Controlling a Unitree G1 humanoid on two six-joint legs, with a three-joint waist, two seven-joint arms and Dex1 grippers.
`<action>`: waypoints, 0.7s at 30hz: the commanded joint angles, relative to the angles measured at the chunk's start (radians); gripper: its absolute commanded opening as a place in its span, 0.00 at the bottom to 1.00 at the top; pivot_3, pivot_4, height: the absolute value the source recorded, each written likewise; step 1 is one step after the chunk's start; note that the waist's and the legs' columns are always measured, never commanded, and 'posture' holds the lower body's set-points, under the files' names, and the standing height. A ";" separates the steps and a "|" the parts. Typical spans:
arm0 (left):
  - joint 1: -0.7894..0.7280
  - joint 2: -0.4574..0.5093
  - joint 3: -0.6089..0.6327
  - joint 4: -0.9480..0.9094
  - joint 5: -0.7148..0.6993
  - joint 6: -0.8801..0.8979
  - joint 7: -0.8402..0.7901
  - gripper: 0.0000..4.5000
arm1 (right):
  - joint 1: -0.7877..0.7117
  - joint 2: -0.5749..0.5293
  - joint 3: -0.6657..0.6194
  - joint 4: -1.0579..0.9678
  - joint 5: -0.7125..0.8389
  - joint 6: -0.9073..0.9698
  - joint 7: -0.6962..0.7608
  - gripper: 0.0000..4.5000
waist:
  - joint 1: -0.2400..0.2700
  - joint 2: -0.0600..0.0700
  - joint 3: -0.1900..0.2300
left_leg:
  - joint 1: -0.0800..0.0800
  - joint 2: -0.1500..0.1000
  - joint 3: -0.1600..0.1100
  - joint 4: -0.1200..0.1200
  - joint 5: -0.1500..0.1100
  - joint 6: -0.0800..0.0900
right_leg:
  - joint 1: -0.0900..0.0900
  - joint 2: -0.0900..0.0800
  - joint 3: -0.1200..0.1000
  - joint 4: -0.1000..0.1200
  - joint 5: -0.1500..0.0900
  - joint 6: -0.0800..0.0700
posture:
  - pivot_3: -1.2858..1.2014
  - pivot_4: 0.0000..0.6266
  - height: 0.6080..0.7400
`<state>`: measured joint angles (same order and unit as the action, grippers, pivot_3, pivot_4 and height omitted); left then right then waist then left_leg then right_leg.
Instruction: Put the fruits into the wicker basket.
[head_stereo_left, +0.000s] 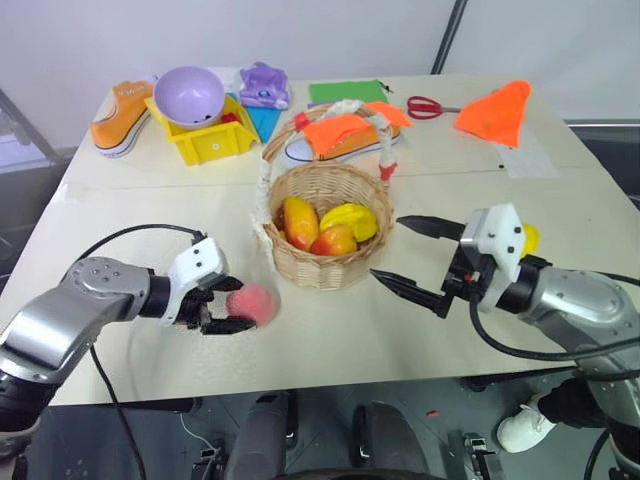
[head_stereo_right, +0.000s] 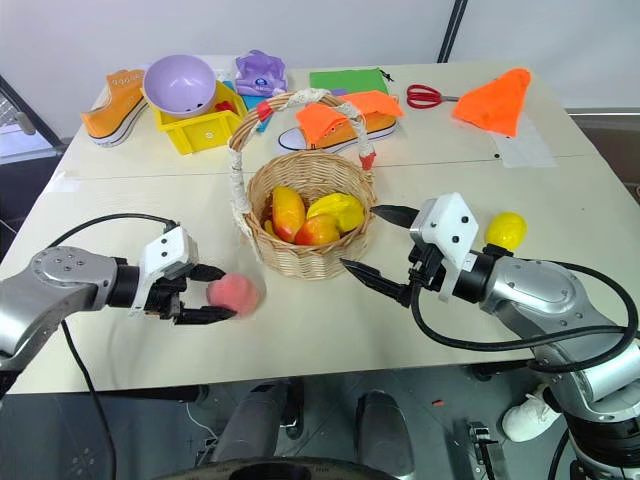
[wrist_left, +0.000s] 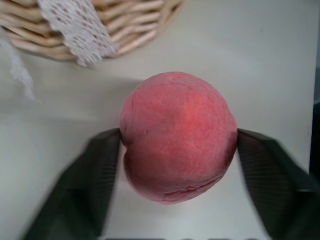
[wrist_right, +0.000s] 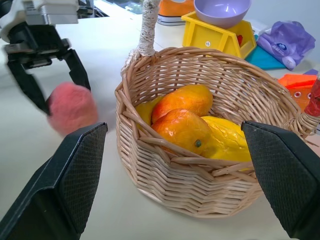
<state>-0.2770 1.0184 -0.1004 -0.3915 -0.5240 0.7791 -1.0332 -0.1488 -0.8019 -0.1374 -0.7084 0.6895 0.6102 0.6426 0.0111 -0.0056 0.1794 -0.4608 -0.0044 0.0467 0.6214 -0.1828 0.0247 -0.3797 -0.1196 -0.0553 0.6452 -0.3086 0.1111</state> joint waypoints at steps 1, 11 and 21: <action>-0.019 0.004 0.036 -0.004 0.001 -0.014 -0.012 0.53 | -0.010 0.007 -0.015 -0.036 0.001 -0.010 -0.007 1.00 | 0.000 0.000 0.000 | 0.000 0.000 0.000 0.000 0.000 0.000 | 0.000 0.000 0.000 0.000 0.000 0.000 | 0.52 0.24 1.00; -0.263 -0.297 0.258 -0.121 -0.341 0.139 0.290 0.53 | 0.021 -0.011 -0.056 -0.018 -0.007 -0.017 0.009 1.00 | 0.003 -0.001 0.000 | 0.000 0.000 -0.001 0.007 0.000 0.004 | 0.005 0.000 -0.001 0.001 0.001 0.003 | 0.52 0.24 1.00; -0.313 -0.520 0.071 -0.117 -0.126 0.117 0.580 0.53 | -0.004 -0.003 -0.043 0.003 -0.026 -0.021 0.019 1.00 | 0.002 -0.002 0.000 | 0.002 0.000 0.001 0.009 0.000 0.006 | 0.006 0.003 -0.001 0.003 0.005 0.009 | 0.52 0.24 1.00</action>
<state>-0.5920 0.4986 -0.0260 -0.4847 -0.6688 0.9123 -0.4683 -0.1376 -0.8054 -0.1665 -0.6905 0.6693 0.6049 0.6570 0.0130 -0.0071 0.1795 -0.4589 -0.0047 0.0472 0.6302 -0.1825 0.0304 -0.3734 -0.1164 -0.0564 0.6479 -0.3040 0.1204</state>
